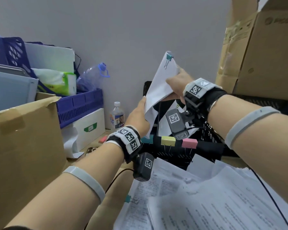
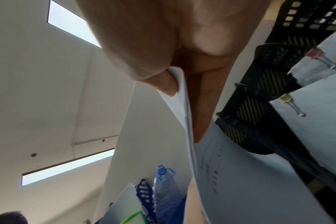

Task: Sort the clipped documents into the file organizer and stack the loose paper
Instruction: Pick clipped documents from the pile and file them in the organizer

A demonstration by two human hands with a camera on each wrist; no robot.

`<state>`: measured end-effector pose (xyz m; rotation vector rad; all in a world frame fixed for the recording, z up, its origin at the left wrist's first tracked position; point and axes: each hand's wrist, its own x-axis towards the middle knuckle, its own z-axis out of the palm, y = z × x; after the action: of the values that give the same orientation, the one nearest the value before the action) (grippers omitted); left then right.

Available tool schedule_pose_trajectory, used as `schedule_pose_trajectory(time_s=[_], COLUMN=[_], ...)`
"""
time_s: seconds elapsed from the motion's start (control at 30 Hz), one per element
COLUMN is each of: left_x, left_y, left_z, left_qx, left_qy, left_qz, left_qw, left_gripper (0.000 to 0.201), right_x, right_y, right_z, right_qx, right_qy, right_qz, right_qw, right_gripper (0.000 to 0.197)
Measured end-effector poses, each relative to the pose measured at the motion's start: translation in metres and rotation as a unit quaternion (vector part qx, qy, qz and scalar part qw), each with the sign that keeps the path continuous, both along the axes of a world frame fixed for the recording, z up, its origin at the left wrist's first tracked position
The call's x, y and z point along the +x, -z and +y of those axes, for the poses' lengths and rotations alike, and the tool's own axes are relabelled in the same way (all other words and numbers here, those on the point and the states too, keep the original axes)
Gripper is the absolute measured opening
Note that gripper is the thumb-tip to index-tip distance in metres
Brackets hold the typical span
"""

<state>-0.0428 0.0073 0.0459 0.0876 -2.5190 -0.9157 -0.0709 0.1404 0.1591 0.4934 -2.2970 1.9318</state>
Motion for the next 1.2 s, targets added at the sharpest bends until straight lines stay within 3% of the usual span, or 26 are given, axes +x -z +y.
schedule_pose_trajectory(time_s=[0.1, 0.2, 0.33, 0.43, 0.57, 0.7, 0.77, 0.87, 0.97, 1.07, 1.2], left_x=[-0.019, -0.034, -0.045, -0.052, -0.052, -0.035, -0.019, 0.014, 0.046, 0.065, 0.080], left_y=[0.008, 0.014, 0.025, 0.037, 0.041, 0.043, 0.044, 0.050, 0.062, 0.079, 0.090], left_z=[-0.005, -0.009, -0.010, -0.011, -0.011, -0.014, -0.015, -0.014, -0.006, 0.006, 0.014], left_qx=[0.024, 0.037, 0.015, -0.008, -0.020, -0.013, -0.003, 0.031, 0.027, -0.017, -0.043], left_qy=[0.005, 0.006, 0.019, 0.010, -0.006, -0.013, -0.001, 0.068, 0.137, 0.153, 0.196], left_qz=[-0.008, -0.001, -0.037, -0.047, -0.047, -0.026, -0.032, -0.166, -0.359, -0.444, -0.445], left_qw=[1.000, 0.999, 0.999, 0.999, 0.999, 0.999, 0.999, 0.983, 0.923, 0.883, 0.873], left_gripper=[0.083, 0.067, 0.038, 0.036, 0.010, 0.021, 0.030, 0.033, 0.032, 0.041, 0.032], right_x=[-0.017, -0.029, -0.039, -0.043, -0.035, -0.013, 0.000, 0.022, 0.043, 0.054, 0.065], right_y=[0.008, 0.014, 0.027, 0.038, 0.050, 0.066, 0.078, 0.106, 0.135, 0.161, 0.182], right_z=[0.001, 0.001, -0.005, -0.009, -0.009, 0.002, 0.013, 0.034, 0.055, 0.071, 0.085], right_qx=[0.019, 0.083, 0.156, 0.161, 0.128, 0.175, 0.251, 0.395, 0.489, 0.510, 0.481], right_qy=[0.021, 0.050, 0.040, 0.016, -0.058, -0.104, -0.123, -0.208, -0.263, -0.254, -0.237], right_qz=[0.030, 0.065, 0.016, 0.002, -0.063, -0.050, -0.037, -0.061, -0.080, -0.071, -0.057], right_qw=[0.999, 0.993, 0.987, 0.987, 0.988, 0.978, 0.959, 0.893, 0.827, 0.819, 0.842], right_gripper=[0.068, 0.061, 0.027, 0.028, 0.024, 0.027, 0.025, 0.019, 0.024, 0.030, 0.033])
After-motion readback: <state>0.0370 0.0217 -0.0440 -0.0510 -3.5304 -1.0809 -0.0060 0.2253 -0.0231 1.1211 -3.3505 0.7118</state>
